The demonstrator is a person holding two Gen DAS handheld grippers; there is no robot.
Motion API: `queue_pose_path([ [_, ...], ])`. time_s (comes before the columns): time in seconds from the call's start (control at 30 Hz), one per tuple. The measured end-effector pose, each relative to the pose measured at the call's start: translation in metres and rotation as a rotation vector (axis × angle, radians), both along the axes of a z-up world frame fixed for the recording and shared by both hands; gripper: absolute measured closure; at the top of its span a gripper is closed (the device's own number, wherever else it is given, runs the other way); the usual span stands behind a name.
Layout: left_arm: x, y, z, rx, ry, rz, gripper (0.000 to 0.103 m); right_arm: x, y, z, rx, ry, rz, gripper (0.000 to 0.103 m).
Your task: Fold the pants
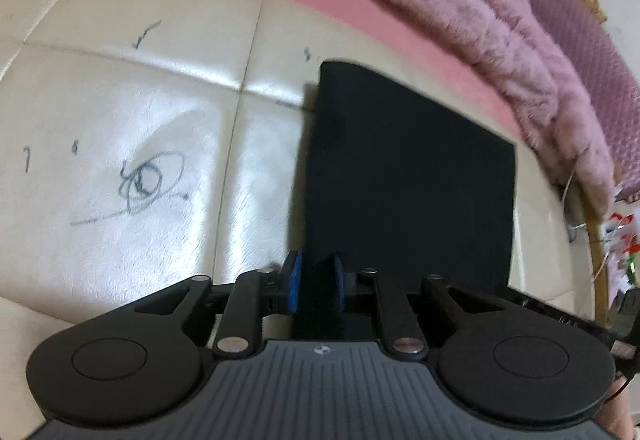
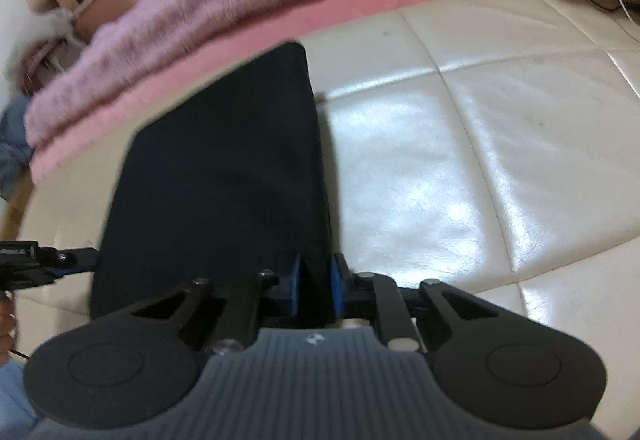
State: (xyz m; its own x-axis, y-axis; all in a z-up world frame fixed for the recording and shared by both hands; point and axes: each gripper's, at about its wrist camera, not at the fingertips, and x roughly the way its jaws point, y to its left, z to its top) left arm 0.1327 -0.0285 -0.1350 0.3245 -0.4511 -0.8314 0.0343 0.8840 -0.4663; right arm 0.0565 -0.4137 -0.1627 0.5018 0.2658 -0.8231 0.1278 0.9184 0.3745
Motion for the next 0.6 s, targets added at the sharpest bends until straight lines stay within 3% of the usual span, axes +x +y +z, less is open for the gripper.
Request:
queue_pose_path([
  [0.2,-0.004,0.013,-0.002,-0.051,-0.003,0.012,0.077,0.003,-0.002,0.004,-0.04,0.018,0.021,0.084],
  [0.3,0.001,0.023,0.01,-0.084,-0.065,0.033,0.076,0.008,-0.008,0.016,-0.053,-0.004,0.017,0.08],
  [0.53,0.041,0.033,0.016,-0.129,-0.143,0.118,0.047,0.05,-0.03,0.033,-0.053,-0.055,-0.007,0.073],
  [0.6,0.052,0.032,0.011,-0.15,-0.133,0.132,0.047,0.066,-0.034,0.032,-0.033,-0.06,-0.017,0.073],
])
